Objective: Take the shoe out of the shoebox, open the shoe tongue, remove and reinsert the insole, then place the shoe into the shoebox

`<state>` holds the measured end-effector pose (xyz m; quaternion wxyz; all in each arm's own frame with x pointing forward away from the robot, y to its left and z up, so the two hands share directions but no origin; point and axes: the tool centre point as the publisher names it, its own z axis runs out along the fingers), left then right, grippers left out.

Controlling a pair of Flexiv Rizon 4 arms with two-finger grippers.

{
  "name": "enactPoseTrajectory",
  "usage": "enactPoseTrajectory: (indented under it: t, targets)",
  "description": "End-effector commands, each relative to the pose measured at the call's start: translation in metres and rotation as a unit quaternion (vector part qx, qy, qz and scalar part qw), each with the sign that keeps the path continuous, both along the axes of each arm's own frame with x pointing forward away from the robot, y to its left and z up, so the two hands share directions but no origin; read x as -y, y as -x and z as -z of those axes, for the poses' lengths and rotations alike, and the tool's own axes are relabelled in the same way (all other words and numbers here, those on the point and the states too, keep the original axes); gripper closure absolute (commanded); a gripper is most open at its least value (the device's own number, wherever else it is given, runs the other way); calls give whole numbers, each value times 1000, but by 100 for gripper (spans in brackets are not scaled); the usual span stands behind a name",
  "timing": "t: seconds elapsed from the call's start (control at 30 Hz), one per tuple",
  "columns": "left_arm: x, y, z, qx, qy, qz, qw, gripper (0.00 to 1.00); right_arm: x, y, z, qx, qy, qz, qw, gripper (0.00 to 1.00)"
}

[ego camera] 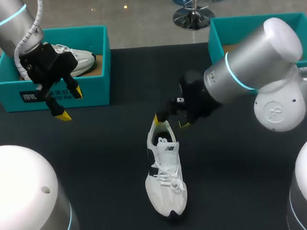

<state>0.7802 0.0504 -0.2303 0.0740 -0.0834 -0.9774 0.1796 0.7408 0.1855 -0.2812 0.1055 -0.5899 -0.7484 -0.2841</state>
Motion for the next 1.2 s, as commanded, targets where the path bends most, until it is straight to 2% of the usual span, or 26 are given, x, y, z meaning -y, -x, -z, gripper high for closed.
enactPoseTrajectory:
  t: [0.03, 0.2, 0.23, 0.27, 0.3, 0.57, 0.7, 1.2]
  targets:
    - [0, 1, 0, 0, -1, 0, 1000, 0, -6, 13, 0, 39, 183, 74, 980, 0]
    - [0, 1, 0, 0, -1, 0, 1000, 0, -10, 19, 2, 42, 198, 76, 976, 0]
    - [0, 1, 0, 0, -1, 0, 1000, 0, -11, 19, 2, 44, 200, 76, 976, 11]
    - [0, 1, 0, 0, -1, 0, 1000, 0, -12, 19, 2, 46, 203, 77, 975, 65]
    - [0, 1, 0, 0, -1, 0, 1000, 0, -12, 20, 1, 46, 207, 76, 974, 98]
    - [0, 1, 0, 0, -1, 0, 1000, 0, -16, 17, 2, 33, 214, 78, 973, 100]
    - [0, 1, 0, 0, -1, 0, 1000, 0, -15, 14, 7, 15, 215, 81, 973, 100]
    - [0, 1, 0, 0, -1, 0, 1000, 0, -28, -6, 54, -32, 200, 57, 978, 100]
